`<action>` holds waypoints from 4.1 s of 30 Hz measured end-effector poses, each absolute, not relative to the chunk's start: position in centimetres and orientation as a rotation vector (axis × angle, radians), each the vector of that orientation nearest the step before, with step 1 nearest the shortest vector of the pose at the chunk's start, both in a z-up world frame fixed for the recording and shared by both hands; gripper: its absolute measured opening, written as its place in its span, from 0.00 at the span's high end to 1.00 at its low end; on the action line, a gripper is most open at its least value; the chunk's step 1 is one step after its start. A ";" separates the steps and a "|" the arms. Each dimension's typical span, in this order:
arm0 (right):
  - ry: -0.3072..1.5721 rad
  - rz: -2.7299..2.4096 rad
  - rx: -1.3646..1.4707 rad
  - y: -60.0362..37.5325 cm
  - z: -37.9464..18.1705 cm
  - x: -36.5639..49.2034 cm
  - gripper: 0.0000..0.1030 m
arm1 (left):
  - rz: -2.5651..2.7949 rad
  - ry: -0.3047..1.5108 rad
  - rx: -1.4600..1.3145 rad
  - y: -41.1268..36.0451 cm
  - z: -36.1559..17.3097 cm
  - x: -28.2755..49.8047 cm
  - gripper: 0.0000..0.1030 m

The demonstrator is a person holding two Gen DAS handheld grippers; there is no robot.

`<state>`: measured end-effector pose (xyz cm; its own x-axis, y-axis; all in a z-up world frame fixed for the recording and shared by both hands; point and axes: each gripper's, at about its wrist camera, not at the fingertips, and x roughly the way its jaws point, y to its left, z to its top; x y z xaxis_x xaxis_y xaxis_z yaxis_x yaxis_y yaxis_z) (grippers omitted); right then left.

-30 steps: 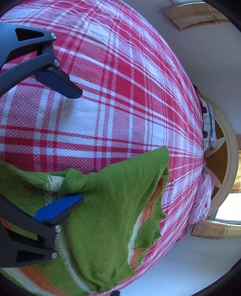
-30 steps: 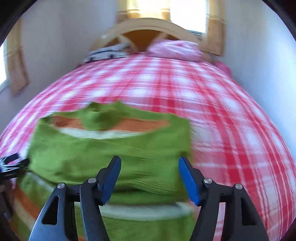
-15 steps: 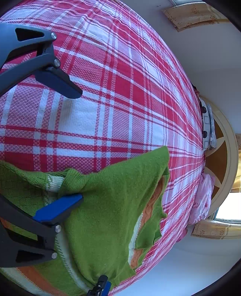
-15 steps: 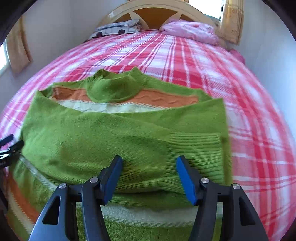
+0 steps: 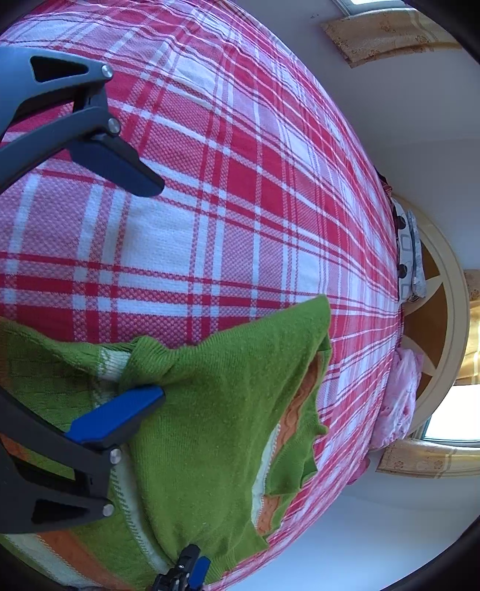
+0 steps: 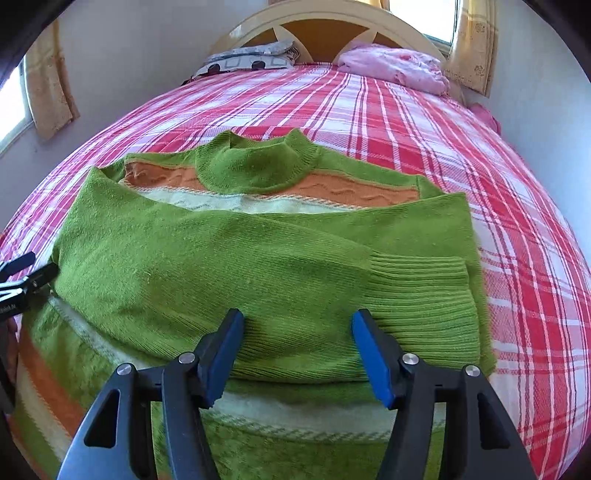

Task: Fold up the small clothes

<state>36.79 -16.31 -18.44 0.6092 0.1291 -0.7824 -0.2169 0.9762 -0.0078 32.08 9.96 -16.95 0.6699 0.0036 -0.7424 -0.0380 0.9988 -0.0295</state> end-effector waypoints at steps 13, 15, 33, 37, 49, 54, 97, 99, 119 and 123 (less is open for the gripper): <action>0.872 0.189 -0.041 -18.8 -17.8 34.9 0.39 | 0.039 0.823 -0.099 10.2 -16.1 27.3 0.00; 0.865 0.190 -0.050 -18.9 -17.7 34.2 0.39 | 0.031 0.820 -0.100 10.1 -16.0 26.1 0.00; 0.886 0.207 -0.042 -19.5 -17.9 27.2 0.38 | -0.029 0.798 -0.082 8.2 -15.1 19.4 0.00; 0.877 0.211 -0.058 -19.3 -17.7 25.0 0.37 | -0.055 0.799 -0.081 7.3 -15.3 18.0 0.00; 0.841 0.204 -0.058 -19.5 -18.2 20.1 0.35 | -0.098 0.818 -0.066 5.9 -15.6 15.2 0.00; 0.840 0.191 -0.055 -19.6 -18.1 18.8 0.33 | -0.099 0.831 -0.064 5.6 -15.7 14.0 0.00; 0.856 0.186 -0.132 -21.6 -19.2 5.3 0.22 | -0.227 0.975 -0.155 6.5 -17.6 5.2 0.09; 0.846 0.188 -0.142 -21.6 -19.3 4.9 0.22 | -0.239 0.973 -0.200 7.3 -17.5 5.0 0.15; 0.816 0.088 0.046 -27.3 -17.0 3.5 0.22 | -0.289 0.947 -0.257 7.7 -17.9 4.3 0.90; 0.848 0.028 0.103 -30.1 -17.4 2.5 0.22 | -0.304 0.928 -0.238 7.4 -17.6 4.1 0.90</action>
